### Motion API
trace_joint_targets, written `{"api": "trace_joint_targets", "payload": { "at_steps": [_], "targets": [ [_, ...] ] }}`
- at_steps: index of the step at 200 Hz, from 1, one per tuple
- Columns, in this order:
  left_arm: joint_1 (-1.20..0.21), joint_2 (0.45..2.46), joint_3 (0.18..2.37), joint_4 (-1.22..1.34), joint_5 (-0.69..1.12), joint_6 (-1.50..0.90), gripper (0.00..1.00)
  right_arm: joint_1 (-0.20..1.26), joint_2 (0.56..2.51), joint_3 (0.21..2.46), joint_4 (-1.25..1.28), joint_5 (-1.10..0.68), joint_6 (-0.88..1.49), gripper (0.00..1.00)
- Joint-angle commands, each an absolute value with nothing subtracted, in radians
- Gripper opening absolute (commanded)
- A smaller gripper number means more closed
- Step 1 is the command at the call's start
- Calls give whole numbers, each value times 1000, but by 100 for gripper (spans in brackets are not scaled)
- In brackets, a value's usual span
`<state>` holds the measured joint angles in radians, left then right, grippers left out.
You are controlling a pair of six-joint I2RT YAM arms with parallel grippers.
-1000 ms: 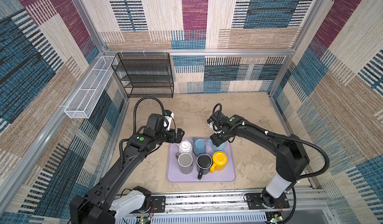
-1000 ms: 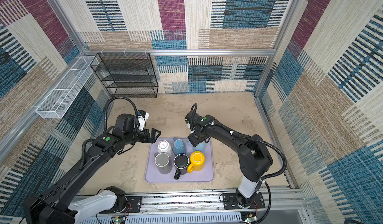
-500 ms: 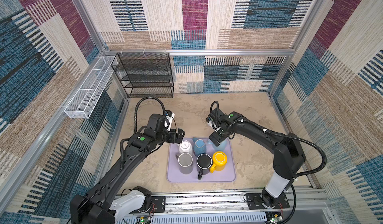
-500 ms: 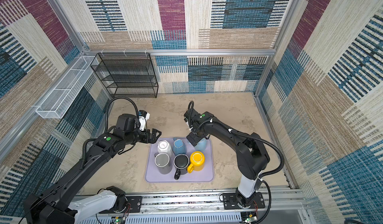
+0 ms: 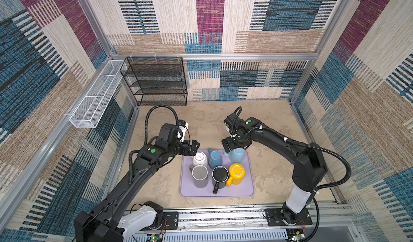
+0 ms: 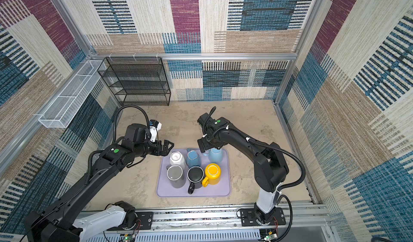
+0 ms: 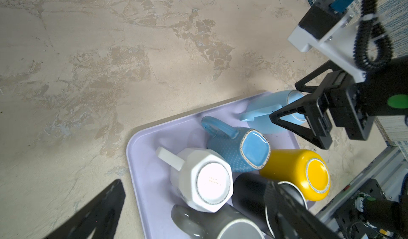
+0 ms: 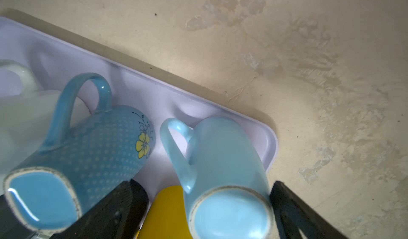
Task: Turn the mug right side up
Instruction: Rotate the mug on the tray, then pick up the mug from the tray.
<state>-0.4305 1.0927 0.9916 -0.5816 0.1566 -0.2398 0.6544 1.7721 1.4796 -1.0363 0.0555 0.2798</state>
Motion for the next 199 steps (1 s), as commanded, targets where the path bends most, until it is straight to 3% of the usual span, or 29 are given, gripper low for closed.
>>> {"api": "trace_joint_targets", "payload": {
  "at_steps": [1,55,133,199],
  "targets": [
    [-431,1092,992,-593,157,-223,100,652,1766,1455,-1036,64,345,100],
    [-434,1094,994,-600,158,-220,100,651,1739,1385,-1038,74,348,99],
    [-441,1088,998,-609,159,-220,100,642,1732,1361,-992,76,198,71],
    [-467,1158,1055,-607,229,-152,100,641,1709,1325,-914,86,-68,74]
  ]
}}
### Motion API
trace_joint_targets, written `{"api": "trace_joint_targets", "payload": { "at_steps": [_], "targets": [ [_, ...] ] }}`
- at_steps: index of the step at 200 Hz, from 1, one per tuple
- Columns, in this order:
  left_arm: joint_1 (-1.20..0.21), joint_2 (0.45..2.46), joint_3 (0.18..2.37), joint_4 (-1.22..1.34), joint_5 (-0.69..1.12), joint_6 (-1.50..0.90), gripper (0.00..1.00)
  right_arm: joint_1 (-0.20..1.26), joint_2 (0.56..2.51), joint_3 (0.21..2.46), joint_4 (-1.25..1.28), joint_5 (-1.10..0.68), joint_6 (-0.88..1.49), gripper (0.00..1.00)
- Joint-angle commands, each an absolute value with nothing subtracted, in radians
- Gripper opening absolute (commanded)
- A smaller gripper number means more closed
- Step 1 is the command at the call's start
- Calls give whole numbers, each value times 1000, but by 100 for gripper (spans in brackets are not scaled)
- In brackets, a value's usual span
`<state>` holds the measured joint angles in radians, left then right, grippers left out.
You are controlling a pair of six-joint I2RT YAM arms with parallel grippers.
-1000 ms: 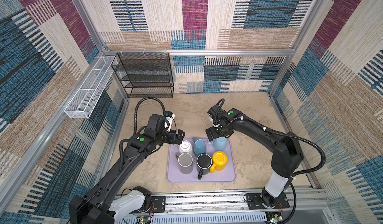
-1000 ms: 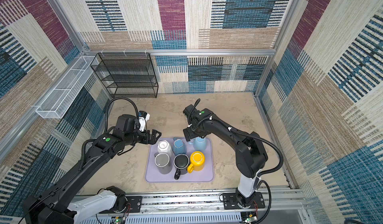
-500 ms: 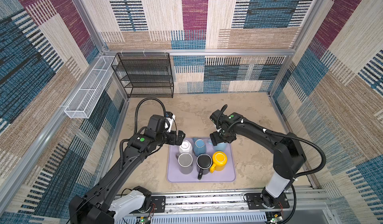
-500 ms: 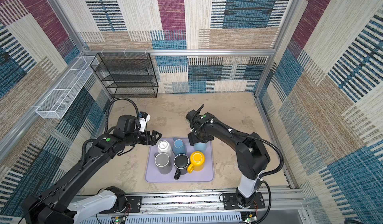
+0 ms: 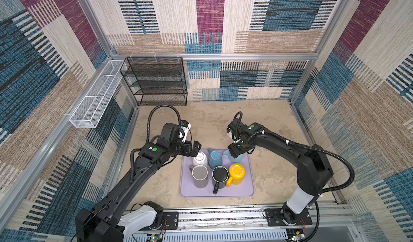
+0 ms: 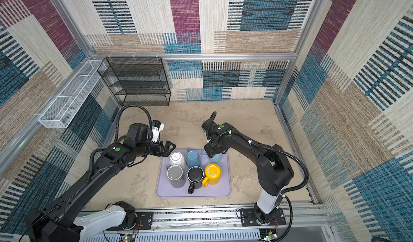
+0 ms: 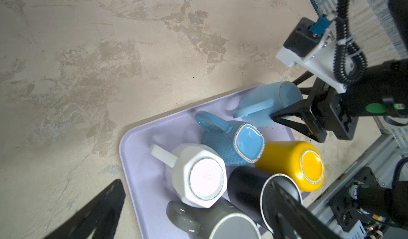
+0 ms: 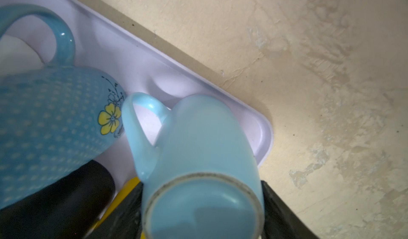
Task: Turn the mug right side up
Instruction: Pick up the mug from the tray.
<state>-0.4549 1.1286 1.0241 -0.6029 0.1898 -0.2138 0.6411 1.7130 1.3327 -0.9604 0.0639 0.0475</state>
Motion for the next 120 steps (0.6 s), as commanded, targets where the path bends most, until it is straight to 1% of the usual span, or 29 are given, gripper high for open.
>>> {"api": "trace_joint_targets", "payload": {
  "at_steps": [1,7,16,33,40,58,84,120],
  "targets": [
    [-468,1160,1056,-607,230,-151,100,641,1710,1325,-914,86,-70,75],
    [-473,1172,1066,-609,236,-140,100,640,1710,1327,-911,86,-77,78],
    [-484,1192,1080,-607,248,-126,100,638,1705,1325,-899,91,-80,86],
    [-508,1234,1111,-606,274,-86,100,627,1672,1318,-863,65,-78,95],
    [-517,1255,1125,-606,291,-63,99,618,1654,1315,-846,48,-73,98],
    [-544,1311,1166,-606,328,-11,99,594,1595,1304,-799,12,-58,98],
    [-592,1401,1232,-607,326,50,99,557,1509,1267,-729,2,-17,98],
    [-650,1505,1298,-607,328,146,99,480,1372,1152,-585,-19,78,99]
  ]
}}
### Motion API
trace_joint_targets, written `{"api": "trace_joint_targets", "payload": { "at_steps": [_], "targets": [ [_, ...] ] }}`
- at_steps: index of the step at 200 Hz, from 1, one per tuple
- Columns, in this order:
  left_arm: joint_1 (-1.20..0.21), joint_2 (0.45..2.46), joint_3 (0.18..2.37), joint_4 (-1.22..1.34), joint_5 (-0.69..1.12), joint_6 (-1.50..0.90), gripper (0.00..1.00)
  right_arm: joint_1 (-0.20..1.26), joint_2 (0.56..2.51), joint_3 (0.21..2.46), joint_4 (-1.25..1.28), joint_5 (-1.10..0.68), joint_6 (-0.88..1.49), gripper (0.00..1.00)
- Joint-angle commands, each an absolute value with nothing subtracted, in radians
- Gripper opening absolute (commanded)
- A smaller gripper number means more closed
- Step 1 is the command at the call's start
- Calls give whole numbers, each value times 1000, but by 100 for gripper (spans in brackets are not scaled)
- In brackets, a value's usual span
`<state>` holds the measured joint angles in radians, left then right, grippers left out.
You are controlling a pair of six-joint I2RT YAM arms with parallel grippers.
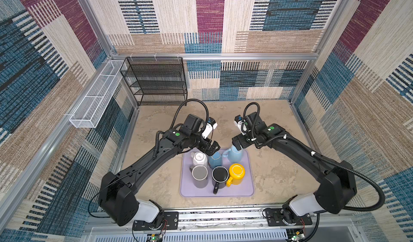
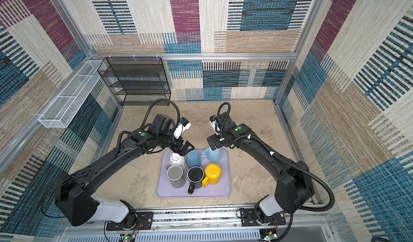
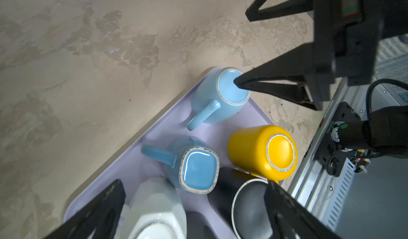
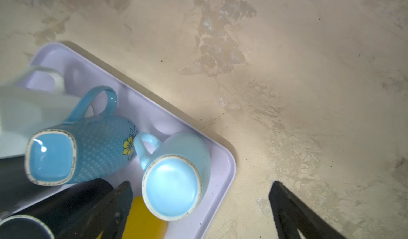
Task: Turn the mug right side up
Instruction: Pick up the mug from the tray.
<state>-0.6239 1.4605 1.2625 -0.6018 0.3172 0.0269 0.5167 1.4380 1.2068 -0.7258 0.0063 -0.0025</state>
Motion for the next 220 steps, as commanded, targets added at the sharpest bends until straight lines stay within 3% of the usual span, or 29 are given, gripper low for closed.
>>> {"api": "trace_joint_targets", "payload": {
  "at_steps": [1,127,160,205,220],
  "targets": [
    [-651,1508,1299,-608,328,149,99,478,1369,1149,-582,-20,80,99],
    [-746,1802,1483,-644,251,458,100,365,1221,945,-396,-106,227,94],
    [-747,1888,1572,-742,268,518,91,349,1192,914,-398,-111,234,92],
    [-753,1959,1630,-796,285,552,71,339,1173,891,-407,-106,230,88],
    [-757,1973,1642,-798,295,551,70,337,1170,885,-407,-104,226,88]
  ]
}}
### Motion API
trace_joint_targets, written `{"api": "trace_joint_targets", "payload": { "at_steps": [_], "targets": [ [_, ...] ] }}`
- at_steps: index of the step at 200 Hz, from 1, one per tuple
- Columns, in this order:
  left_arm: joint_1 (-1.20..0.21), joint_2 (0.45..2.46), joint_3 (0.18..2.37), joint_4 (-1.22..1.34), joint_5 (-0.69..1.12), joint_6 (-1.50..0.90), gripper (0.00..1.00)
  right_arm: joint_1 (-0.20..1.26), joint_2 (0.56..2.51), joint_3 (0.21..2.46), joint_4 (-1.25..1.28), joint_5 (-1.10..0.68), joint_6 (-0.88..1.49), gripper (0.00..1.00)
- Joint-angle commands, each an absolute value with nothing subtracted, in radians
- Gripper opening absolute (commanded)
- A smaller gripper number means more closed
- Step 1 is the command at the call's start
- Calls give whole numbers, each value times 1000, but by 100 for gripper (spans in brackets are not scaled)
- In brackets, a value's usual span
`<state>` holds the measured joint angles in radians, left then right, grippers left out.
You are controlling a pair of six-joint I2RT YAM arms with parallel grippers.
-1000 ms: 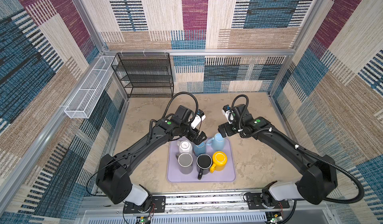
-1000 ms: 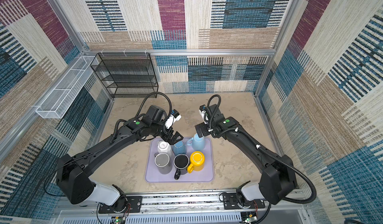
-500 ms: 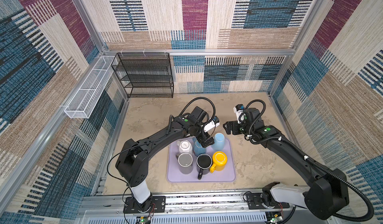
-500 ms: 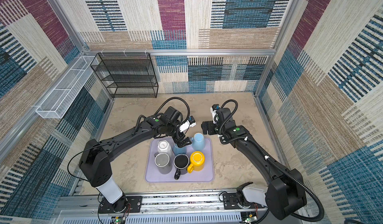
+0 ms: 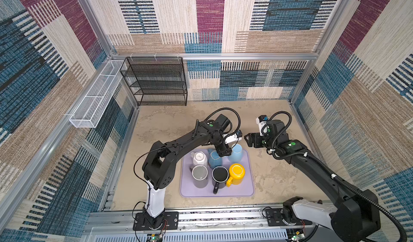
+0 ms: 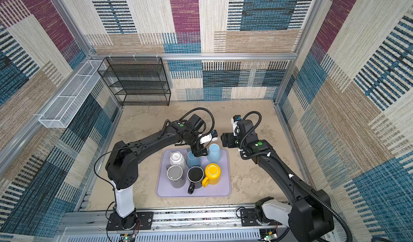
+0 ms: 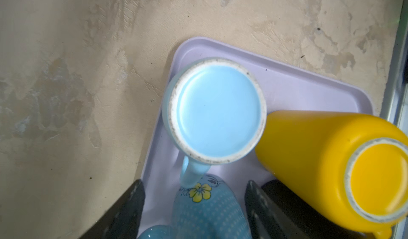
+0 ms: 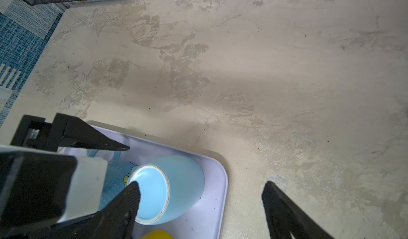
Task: Turn the mug right side up
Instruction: Pick up the mug from the tray.
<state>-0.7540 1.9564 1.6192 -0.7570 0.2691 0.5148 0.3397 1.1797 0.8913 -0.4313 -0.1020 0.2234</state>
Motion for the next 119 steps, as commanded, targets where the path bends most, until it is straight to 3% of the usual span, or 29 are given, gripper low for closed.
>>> {"api": "trace_joint_targets", "payload": {
  "at_steps": [1,23,45,119],
  "targets": [
    [-757,1974,1643,-798,295,551,69,336,1170,885,-406,-103,227,88],
    [-767,1995,1672,-820,285,557,65,333,1166,878,-403,-105,223,87],
    [-773,2026,1710,-853,278,563,51,331,1160,867,-399,-102,221,86],
    [-785,2084,1777,-937,234,597,39,322,1121,831,-394,-99,209,84]
  ]
}}
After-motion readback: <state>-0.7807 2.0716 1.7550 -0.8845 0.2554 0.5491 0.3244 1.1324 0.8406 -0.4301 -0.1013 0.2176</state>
